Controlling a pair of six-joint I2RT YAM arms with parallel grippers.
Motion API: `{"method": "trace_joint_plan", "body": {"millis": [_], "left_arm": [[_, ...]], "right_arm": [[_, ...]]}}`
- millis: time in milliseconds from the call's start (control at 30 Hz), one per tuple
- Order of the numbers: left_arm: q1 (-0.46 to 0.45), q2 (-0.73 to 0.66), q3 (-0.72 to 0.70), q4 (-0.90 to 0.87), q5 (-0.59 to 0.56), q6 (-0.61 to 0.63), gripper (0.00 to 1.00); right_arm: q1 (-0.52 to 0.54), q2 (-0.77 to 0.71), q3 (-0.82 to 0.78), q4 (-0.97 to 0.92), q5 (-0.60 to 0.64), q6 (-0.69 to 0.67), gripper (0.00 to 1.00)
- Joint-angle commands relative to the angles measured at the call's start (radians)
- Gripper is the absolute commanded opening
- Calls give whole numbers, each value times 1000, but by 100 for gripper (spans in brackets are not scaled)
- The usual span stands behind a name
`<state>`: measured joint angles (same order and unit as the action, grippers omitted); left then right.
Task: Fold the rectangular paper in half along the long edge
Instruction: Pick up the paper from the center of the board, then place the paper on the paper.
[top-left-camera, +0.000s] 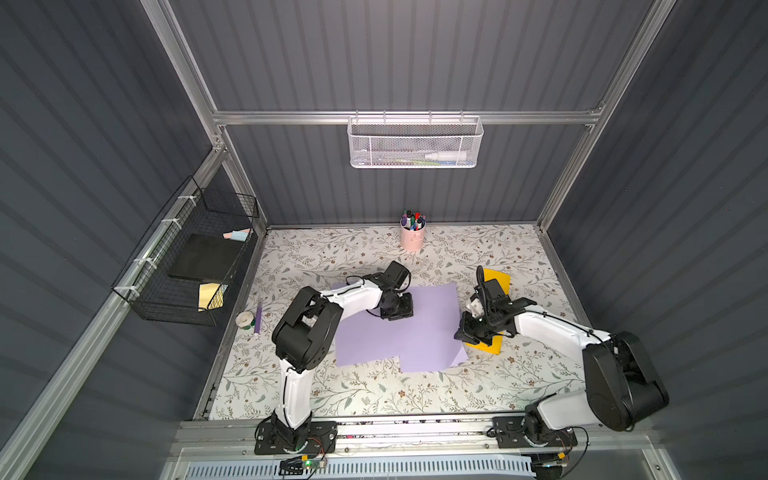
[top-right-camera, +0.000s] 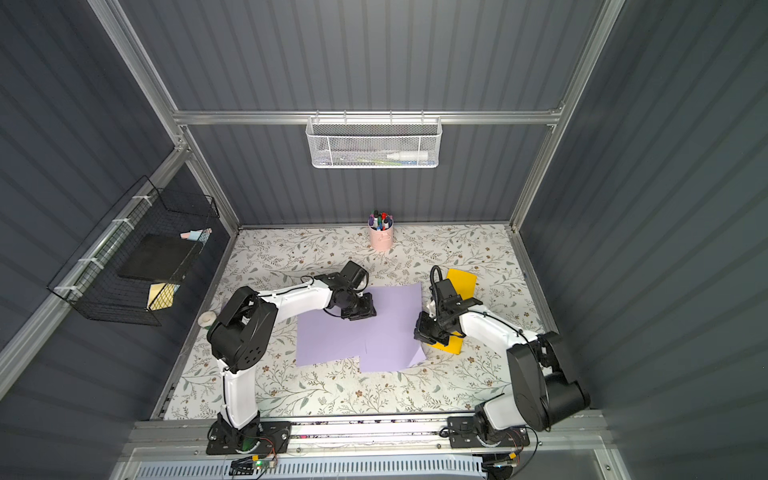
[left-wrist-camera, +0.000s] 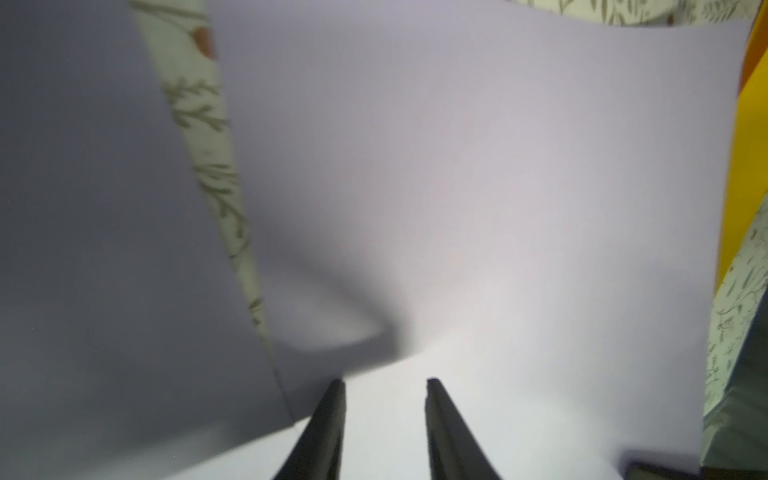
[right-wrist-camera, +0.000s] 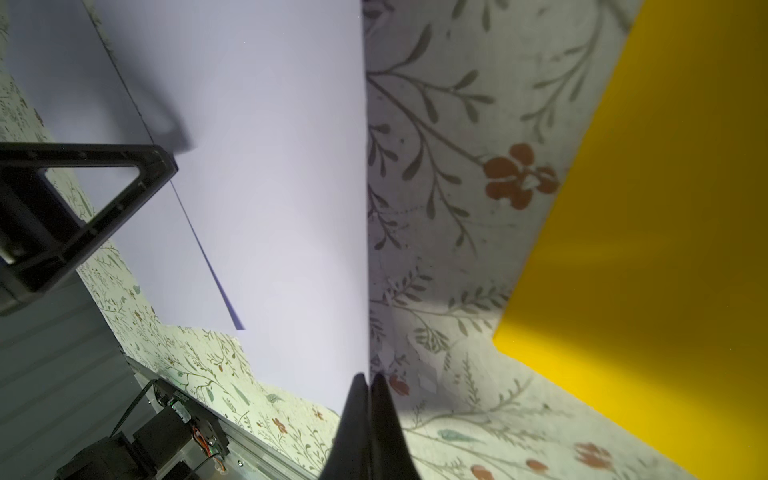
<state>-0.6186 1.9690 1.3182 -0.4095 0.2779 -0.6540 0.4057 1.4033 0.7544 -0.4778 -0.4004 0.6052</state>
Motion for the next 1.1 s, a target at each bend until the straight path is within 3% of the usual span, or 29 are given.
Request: {"method": "trace_joint_plan", "body": {"millis": [0, 167, 267, 400, 567, 767, 900, 1067], "left_arm": [[65, -107, 28, -61, -29, 26, 61], [93, -150, 13, -122, -44, 71, 64], [92, -145, -14, -112, -21, 92, 62], [93, -155, -85, -101, -13, 91, 61], [94, -191, -91, -119, -44, 85, 61], [122, -244, -95, -138, -99, 60, 62], [174, -294, -116, -162, -126, 40, 63], [238, -377, -137, -211, -196, 27, 63]], "right_arm": [[-1, -63, 18, -82, 60, 4, 0], [-1, -135, 44, -112, 58, 26, 0], [-1, -161, 84, -88, -5, 34, 0], [2, -158, 217, -116, -65, 25, 0], [34, -113, 399, -113, -139, 8, 0], [152, -4, 565, -104, -156, -20, 0], [208, 25, 615, -84, -182, -38, 0], [227, 6, 565, -89, -223, -56, 0]]}}
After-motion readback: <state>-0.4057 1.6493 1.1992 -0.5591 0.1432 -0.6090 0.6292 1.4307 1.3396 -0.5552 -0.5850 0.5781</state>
